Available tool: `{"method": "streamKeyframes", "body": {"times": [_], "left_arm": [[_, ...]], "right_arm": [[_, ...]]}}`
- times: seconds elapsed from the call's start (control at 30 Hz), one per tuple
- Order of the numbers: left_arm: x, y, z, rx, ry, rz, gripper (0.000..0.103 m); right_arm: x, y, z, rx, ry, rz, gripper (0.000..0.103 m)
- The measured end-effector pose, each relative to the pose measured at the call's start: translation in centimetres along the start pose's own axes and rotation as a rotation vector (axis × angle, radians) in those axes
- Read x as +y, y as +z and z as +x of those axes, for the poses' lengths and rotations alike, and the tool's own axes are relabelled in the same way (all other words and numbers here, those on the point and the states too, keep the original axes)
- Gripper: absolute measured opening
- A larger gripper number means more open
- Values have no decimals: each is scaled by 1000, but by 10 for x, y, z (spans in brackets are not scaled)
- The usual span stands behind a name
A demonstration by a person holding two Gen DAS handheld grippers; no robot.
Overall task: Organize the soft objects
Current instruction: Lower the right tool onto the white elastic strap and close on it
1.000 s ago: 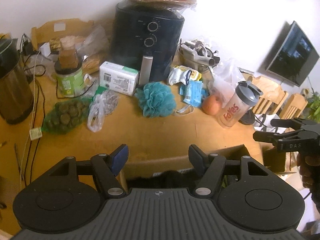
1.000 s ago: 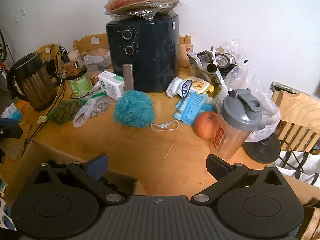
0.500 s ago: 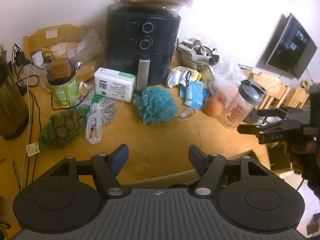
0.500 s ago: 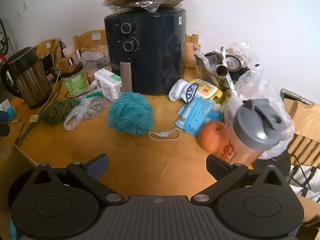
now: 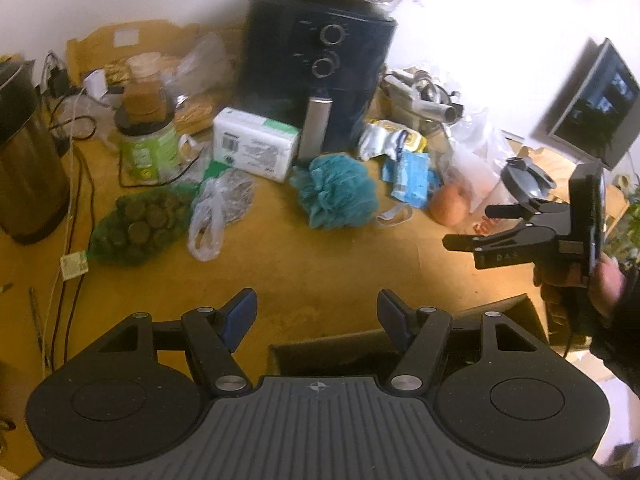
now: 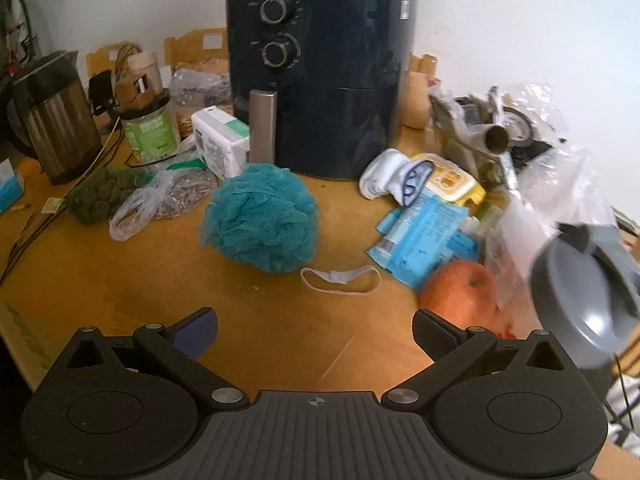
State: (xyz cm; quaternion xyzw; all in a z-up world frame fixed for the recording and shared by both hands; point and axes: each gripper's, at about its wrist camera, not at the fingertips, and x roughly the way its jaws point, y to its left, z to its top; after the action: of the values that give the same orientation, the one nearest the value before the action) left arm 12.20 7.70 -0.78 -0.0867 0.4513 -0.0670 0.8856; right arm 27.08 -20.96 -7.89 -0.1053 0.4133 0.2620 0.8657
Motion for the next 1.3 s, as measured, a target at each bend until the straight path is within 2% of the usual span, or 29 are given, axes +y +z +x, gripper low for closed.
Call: {"method": "streamKeyframes", "body": {"times": [0.23, 0.37, 0.57, 0.73, 0.8, 0.87, 1.1, 1.3], "left_arm": [[19, -9, -8, 4, 44, -69, 66], [28, -15, -13, 6, 73, -108, 66], [43, -25, -23, -1, 108, -164, 66], [53, -32, -26, 7, 121, -207, 66], [56, -34, -26, 13, 124, -213, 66], [57, -36, -27, 19, 127, -216, 66], [62, -41, -30, 26, 143, -230, 66], [69, -44, -34, 23, 164, -252, 66]], "right_arm": [[4, 8, 40, 10, 76, -63, 101], [6, 11, 60, 37, 121, -92, 93], [-11, 15, 68, 24, 258, -16, 93], [-22, 18, 82, 54, 267, -40, 93], [-23, 19, 94, 88, 262, -50, 88], [-22, 20, 106, 119, 256, -66, 76], [-1, 22, 140, 166, 175, -183, 58], [-2, 22, 156, 175, 125, -149, 34]]}}
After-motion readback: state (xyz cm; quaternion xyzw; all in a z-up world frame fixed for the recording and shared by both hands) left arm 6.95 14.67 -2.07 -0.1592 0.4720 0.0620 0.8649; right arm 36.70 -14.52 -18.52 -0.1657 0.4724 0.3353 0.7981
